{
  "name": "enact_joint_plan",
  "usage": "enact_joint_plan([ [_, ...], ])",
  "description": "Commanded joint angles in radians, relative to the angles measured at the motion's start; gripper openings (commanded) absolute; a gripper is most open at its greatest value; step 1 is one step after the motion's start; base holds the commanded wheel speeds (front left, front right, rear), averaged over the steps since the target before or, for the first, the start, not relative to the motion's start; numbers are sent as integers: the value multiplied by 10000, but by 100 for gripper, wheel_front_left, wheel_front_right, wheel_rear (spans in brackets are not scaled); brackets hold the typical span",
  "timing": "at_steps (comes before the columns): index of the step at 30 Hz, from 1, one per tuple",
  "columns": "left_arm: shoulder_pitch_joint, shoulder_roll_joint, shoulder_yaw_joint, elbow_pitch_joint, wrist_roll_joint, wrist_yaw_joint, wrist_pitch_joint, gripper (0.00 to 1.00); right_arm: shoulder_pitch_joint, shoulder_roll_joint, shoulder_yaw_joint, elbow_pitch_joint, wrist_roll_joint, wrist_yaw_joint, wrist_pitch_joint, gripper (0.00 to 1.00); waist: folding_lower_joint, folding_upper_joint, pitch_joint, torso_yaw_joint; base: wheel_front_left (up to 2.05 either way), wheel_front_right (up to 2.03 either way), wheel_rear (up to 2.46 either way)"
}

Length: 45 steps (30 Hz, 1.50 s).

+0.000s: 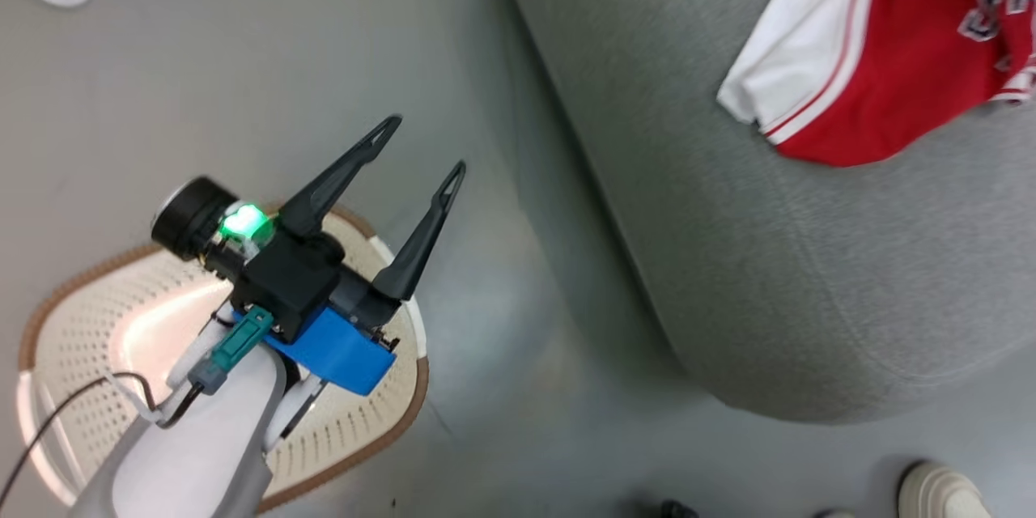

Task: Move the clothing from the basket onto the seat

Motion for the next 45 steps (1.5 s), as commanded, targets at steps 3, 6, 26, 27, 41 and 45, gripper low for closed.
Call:
enact_joint_plan([
  [3, -556, 262, -198, -384, 56, -39, 121, 100, 266, 134, -585, 654, -420, -9, -407, 0, -3, 0, 1559, 574, 0, 0, 0],
  [6, -848, 336, -304, -544, 64, -41, 184, 100, 395, 487, -1077, 1398, -615, -11, -938, 0, -3, 0, 1850, 590, 0, 0, 0],
  [26, 314, -256, 30, 565, -654, 406, -327, 100, 1462, 1162, -63, 3778, -1834, -11, -2451, 100, -3, 0, -656, 865, 0, 0, 0],
  [27, 454, -376, 120, 568, -717, 422, -328, 100, 1622, 1155, 3, 3747, -1923, -11, -2479, 100, -3, 0, -918, 910, 0, 0, 0],
  [41, 3363, -1982, 1997, 934, -762, 213, -334, 100, 5694, 1734, 1258, 754, -1393, -9, -2562, 100, -3, 0, -4384, 2411, 0, 0, 0],
  [45, 3831, -2166, 2514, 1020, -620, 137, -332, 100, 7305, 2155, 1098, -954, -1369, -11, -2332, 100, -3, 0, -4748, 2918, 0, 0, 0],
])
